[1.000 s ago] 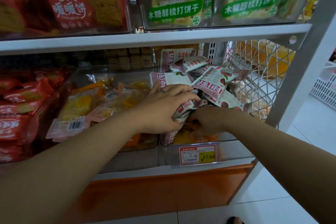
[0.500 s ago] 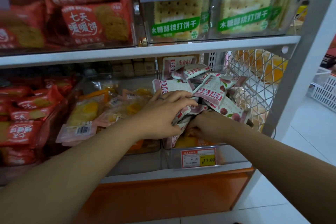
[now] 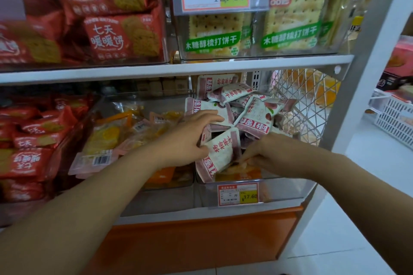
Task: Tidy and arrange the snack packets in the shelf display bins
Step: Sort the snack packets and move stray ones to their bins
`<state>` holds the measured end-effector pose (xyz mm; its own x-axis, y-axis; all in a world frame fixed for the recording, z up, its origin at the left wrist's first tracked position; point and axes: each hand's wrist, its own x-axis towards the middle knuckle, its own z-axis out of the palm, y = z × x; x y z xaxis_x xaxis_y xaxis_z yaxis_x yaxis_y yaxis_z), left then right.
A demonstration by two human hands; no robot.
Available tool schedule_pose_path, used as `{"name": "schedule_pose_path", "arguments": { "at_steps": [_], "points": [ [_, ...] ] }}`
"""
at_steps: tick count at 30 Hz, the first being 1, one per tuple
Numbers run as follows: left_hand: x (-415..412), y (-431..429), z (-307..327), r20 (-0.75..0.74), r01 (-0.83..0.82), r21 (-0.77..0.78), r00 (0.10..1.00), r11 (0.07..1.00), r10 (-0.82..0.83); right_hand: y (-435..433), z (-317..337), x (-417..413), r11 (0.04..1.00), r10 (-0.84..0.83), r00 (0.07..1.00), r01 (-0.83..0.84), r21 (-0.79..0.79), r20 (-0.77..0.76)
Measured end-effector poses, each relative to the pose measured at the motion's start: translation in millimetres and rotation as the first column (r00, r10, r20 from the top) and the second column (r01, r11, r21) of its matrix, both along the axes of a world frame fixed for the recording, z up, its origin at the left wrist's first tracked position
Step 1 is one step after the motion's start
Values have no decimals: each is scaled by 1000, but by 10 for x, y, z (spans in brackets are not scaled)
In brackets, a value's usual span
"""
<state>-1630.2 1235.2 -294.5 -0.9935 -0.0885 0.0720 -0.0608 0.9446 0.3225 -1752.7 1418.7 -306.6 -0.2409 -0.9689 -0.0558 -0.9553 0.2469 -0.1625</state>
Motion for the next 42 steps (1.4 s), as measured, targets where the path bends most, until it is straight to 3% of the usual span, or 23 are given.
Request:
{"name": "schedule_pose_path", "arguments": {
  "at_steps": [6,11,15,17,20,23,28,33,39,42],
  "points": [
    [57,90,-130,-52,20,86,999,996,-16,292,340,-32,971,-104,952,160,-177,288],
    [69,119,-175,-65,-4,64,998,998,8,439,319,19,902,-141,909,281,-328,391],
    [142,240,-106,-133,15,173,991,985,8,523,363,146,735,-115,870,399,-547,480],
    [174,352,-57,-185,28,300,982,953,30,494,367,237,623,-93,853,453,-638,514],
    [187,462,-10,-261,43,481,961,876,96,374,336,404,495,-34,804,529,-689,594],
    [242,437,25,-315,66,615,934,786,168,214,332,555,436,42,769,561,-704,638],
    [463,159,0,-425,11,610,849,792,315,-110,329,776,502,141,817,428,-751,560],
    [781,-220,-11,-649,-116,469,627,876,431,-536,293,953,553,162,921,213,-806,354],
    [918,-578,-64,-636,-319,383,589,867,498,-1013,219,975,434,194,968,63,-899,161],
    [1006,-748,-138,-629,-519,247,556,818,543,-1245,138,887,370,127,987,41,-928,95]
  ]
}}
